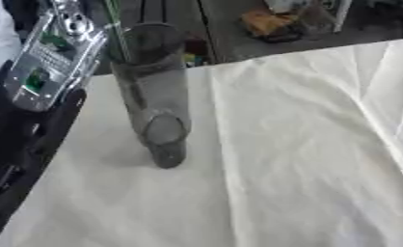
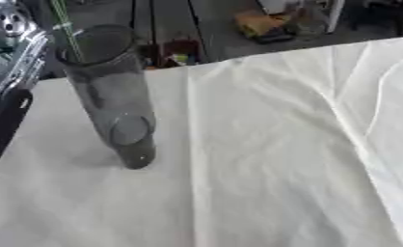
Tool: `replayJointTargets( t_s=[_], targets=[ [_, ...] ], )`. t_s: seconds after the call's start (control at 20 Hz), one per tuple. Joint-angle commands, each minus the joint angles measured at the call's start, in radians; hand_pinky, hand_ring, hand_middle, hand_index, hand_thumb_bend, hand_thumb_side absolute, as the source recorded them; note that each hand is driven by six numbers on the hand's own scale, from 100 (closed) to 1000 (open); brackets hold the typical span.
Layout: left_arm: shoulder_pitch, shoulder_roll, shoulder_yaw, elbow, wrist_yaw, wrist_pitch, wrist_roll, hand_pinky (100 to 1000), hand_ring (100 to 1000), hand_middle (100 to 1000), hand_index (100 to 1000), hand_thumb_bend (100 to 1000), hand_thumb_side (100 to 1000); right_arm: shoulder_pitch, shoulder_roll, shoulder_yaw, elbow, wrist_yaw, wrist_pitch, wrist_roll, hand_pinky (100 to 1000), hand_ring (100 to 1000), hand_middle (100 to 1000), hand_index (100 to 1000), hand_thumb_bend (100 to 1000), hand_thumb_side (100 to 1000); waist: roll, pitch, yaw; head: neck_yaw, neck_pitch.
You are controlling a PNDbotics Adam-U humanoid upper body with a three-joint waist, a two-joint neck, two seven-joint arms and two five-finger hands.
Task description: Arrange flowers into the vase.
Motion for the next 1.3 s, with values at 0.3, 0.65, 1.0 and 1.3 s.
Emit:
replayJointTargets(
  t_s=[0.3,0.65,1.0,1.3],
  targets=[
    [0.003,0.045,-0.019,-0.036,-0.016,0.006,-0.023,100,190,200,339,100,589,-0.006,-0.005,-0.007,-0.016,0.007,-0.007,-0.017,726,780,533,839,100,1000,-0.006,-0.025,0.003,-0.008,-0.012],
    [0.017,0.068,-0.029,-0.057,-0.057,0.046,-0.094,105,368,358,493,100,582,-0.004,-0.004,-0.008,-0.016,0.007,-0.006,-0.018,725,779,532,839,100,1000,-0.008,-0.027,0.011,-0.014,-0.012],
    [0.026,0.072,-0.028,-0.068,-0.089,0.080,-0.144,134,413,391,537,100,591,-0.003,-0.003,-0.008,-0.016,0.007,-0.007,-0.019,725,780,532,839,100,1000,-0.012,-0.027,0.016,-0.014,-0.012],
    [0.037,0.073,-0.031,-0.077,-0.092,0.082,-0.148,168,465,442,567,100,601,-0.004,-0.002,-0.008,-0.016,0.006,-0.009,-0.020,724,780,532,838,100,1000,-0.014,-0.024,0.015,-0.017,-0.014]
  ],
)
